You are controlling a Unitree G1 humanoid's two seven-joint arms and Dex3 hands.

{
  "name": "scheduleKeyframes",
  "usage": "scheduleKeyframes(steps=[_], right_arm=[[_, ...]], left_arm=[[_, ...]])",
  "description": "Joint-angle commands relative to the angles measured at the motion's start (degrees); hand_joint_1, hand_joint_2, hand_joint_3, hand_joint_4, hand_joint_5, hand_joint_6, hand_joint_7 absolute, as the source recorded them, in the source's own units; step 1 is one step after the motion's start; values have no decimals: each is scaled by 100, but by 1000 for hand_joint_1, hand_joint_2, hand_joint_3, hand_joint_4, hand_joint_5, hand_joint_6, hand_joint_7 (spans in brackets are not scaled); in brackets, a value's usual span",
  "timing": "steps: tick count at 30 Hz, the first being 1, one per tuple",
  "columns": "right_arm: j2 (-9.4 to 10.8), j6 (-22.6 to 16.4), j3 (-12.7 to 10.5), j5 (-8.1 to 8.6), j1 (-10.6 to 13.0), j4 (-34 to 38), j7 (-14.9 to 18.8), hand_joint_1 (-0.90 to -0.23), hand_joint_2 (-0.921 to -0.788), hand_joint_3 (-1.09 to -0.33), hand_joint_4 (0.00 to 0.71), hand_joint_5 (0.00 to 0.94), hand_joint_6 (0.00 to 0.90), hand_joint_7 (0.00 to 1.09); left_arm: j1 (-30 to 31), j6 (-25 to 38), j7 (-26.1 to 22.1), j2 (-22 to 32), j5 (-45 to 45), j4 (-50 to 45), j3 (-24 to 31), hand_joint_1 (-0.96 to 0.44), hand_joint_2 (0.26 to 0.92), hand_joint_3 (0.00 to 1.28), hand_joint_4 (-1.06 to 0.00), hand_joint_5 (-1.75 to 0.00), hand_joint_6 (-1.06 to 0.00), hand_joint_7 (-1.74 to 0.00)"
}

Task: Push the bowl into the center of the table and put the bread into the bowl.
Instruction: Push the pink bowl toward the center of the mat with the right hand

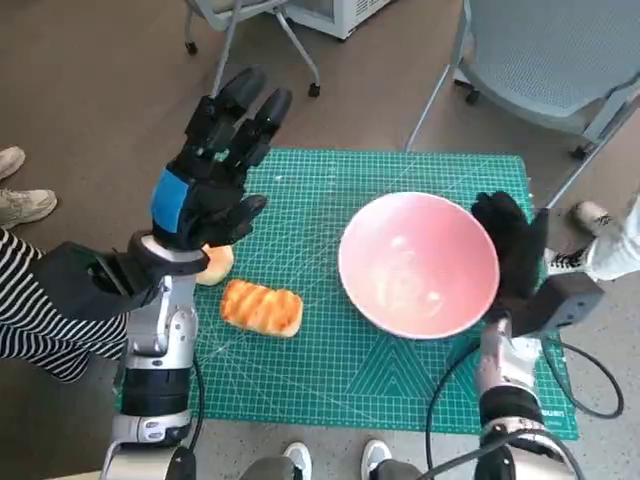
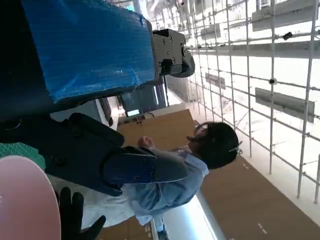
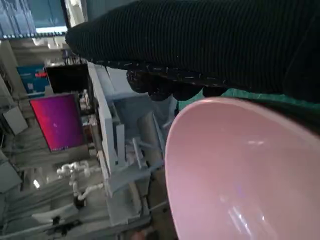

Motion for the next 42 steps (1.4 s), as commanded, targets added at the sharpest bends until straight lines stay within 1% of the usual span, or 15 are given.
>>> scheduleKeyframes(steps=[1,10,14,18,25,33,42], right_arm=[[142,168,4,61,-48,140,-7,-650,-921,-920,198,2,144,413],[279,404,-70,148,-302,261,23,-653,-921,-892,191,0,132,411],[347,497,-61,155,-408,296,19,-641,-921,-903,187,0,126,406],[364,553,-33,118,-468,331,-6,-633,-921,-919,191,3,125,401],[309,667,5,59,-562,398,4,-622,-921,-940,205,8,127,394],[255,705,63,8,-619,367,-11,-617,-921,-940,202,4,127,386],[302,679,188,-91,-645,373,-42,-601,-921,-926,203,3,142,384]], left_arm=[[108,32,93,47,64,-159,8,-538,921,335,-155,-7,1,-441],[198,11,197,75,129,-241,-9,-538,921,329,-160,-9,1,-461],[211,-6,229,81,169,-248,3,-537,921,327,-161,-9,1,-464],[237,-7,256,82,211,-285,-4,-539,921,327,-162,-9,1,-466],[273,1,277,82,216,-361,-8,-542,921,329,-162,-8,1,-468],[213,-79,284,65,265,-200,-13,-542,921,335,-160,-6,1,-467],[128,-87,275,-6,256,-60,-86,-538,921,341,-157,-4,1,-455]])
